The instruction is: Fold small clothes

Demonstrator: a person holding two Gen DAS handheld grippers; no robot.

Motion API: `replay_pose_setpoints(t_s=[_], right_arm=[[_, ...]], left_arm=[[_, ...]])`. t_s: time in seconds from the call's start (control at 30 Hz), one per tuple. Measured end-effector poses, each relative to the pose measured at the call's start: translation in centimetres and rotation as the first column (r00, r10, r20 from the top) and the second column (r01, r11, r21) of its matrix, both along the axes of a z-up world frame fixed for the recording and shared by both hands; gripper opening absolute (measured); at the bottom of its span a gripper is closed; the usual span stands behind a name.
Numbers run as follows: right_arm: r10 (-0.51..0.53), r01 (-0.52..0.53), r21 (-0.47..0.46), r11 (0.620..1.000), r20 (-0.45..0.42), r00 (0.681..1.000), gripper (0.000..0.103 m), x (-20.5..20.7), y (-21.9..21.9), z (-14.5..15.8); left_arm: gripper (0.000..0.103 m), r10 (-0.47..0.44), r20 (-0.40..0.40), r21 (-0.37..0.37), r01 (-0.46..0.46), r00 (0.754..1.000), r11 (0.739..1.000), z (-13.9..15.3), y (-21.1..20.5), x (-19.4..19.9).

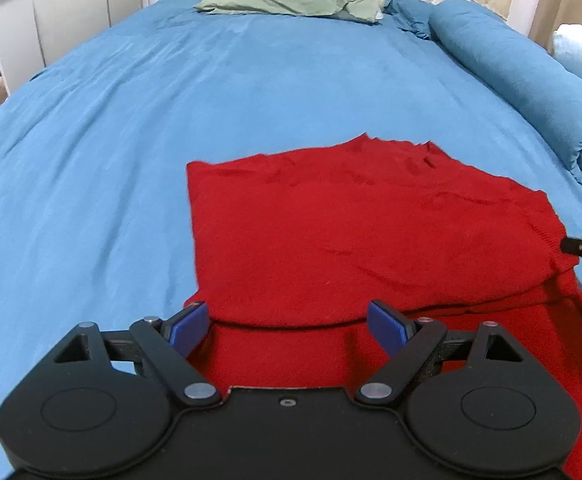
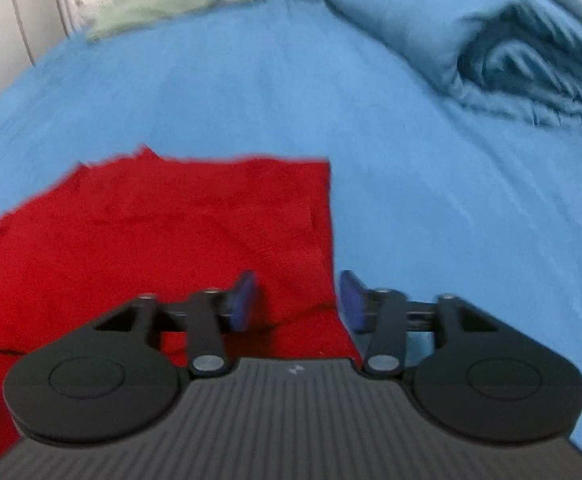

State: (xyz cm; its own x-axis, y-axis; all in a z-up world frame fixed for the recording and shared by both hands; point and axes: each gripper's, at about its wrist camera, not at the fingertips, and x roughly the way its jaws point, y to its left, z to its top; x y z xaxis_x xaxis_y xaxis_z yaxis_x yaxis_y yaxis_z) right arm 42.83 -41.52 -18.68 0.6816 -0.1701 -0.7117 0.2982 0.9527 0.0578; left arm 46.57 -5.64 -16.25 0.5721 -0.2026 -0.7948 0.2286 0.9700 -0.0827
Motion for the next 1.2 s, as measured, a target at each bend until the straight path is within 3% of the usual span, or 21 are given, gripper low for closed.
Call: replay_pose_setpoints(t_s=[0.13,0.23,0.4,0.57,0.83,0.9,1.0,1.2], right_arm=[[0.106,-0.106,0.015,0.994,0.001,0.994,0.084,0.3,1.8,-0.3],[0.099,-0.097,0.040,0.994,-0.033,0.995,0.084,1.2,1.9,-2.1],[0.070,-0.066,0.089,0.994,-0.041,0.997,0.085,1.3,0.8,-3.9],[0.101,-0.097,0.081,0.992,-0.045,0.994,0.085,1.3,0.2,-3.6],[0.143,-0.149,0.057,0.987,0.103,0.984,0.087,-2.0,0.8,2.1],[0.152,-0.159,0.041,0.986,0.144,0.978,0.102,-3.2,1.0,4.0],[0.155,-0.166,0.037,0.985,0.210,0.965,0.103,-5.6,1.3,6.9],[0.137,-0.169,0.105,0.980,0.255,0.957,0.103,-10.9,2.3,11.6]], left_arm=[[0.089,-0.037,0.010,0.011,0.037,0.999,0.999,-0.4,-1.4,1.0],[0.089,-0.043,0.010,0.026,0.042,0.999,0.999,-1.6,-2.2,2.1],[0.090,-0.015,-0.063,0.010,0.016,0.998,1.000,-4.6,-2.0,4.0],[0.091,-0.018,-0.058,0.018,0.019,0.998,1.000,-4.2,-2.2,3.9],[0.092,0.020,-0.016,0.024,-0.020,1.000,1.000,-0.7,-0.8,2.0],[0.097,0.030,0.012,0.031,-0.030,0.999,0.999,0.9,-0.5,1.2],[0.101,0.054,0.055,0.044,-0.056,0.997,0.997,3.2,0.3,-0.4],[0.102,0.098,0.098,0.044,-0.103,0.990,0.994,6.8,2.4,-4.7]])
